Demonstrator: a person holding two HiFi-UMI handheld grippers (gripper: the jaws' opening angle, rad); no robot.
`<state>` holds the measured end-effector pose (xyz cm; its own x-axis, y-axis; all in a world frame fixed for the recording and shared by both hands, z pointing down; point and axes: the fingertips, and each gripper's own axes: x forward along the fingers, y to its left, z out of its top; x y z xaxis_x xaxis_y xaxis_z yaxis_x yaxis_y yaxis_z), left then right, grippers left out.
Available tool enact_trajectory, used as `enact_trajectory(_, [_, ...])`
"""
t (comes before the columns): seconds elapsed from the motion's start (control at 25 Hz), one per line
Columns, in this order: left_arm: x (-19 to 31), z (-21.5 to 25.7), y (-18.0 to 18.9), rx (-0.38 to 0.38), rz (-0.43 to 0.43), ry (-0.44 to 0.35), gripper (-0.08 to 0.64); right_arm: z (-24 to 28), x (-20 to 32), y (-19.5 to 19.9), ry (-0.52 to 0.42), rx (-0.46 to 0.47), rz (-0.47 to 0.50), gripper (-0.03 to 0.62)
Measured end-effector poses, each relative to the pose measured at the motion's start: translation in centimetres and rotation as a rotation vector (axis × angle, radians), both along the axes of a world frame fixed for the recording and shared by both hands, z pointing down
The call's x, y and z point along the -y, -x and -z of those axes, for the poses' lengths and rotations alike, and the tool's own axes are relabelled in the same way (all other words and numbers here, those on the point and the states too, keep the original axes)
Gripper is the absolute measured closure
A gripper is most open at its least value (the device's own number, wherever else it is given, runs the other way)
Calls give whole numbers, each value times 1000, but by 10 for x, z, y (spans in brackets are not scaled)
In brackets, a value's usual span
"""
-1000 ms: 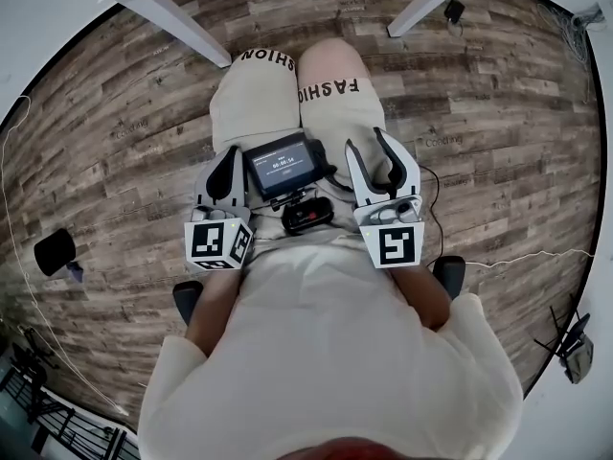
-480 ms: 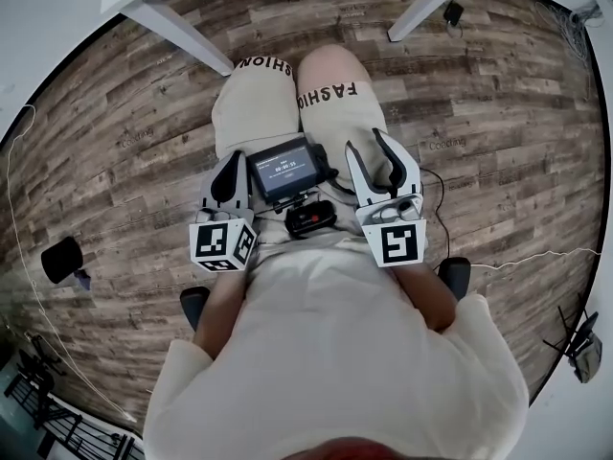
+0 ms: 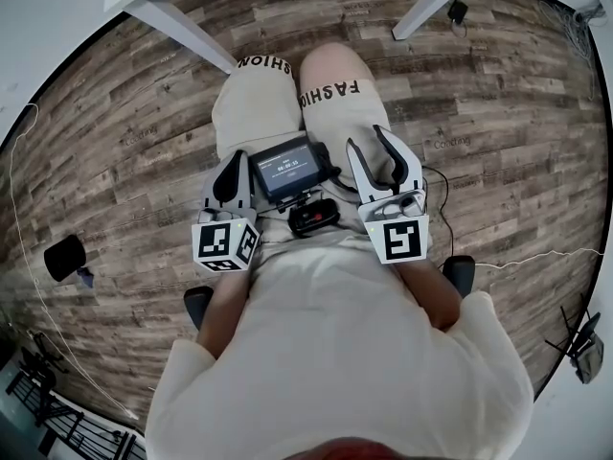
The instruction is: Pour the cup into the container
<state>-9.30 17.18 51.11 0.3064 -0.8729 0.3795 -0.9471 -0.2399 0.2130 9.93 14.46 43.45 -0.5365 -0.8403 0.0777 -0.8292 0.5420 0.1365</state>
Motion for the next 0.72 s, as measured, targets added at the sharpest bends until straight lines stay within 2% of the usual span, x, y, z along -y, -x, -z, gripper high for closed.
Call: enact_trajectory(0.72, [-1,-1,2,-12,6,7,550,-2,2,1,16,10,8,426])
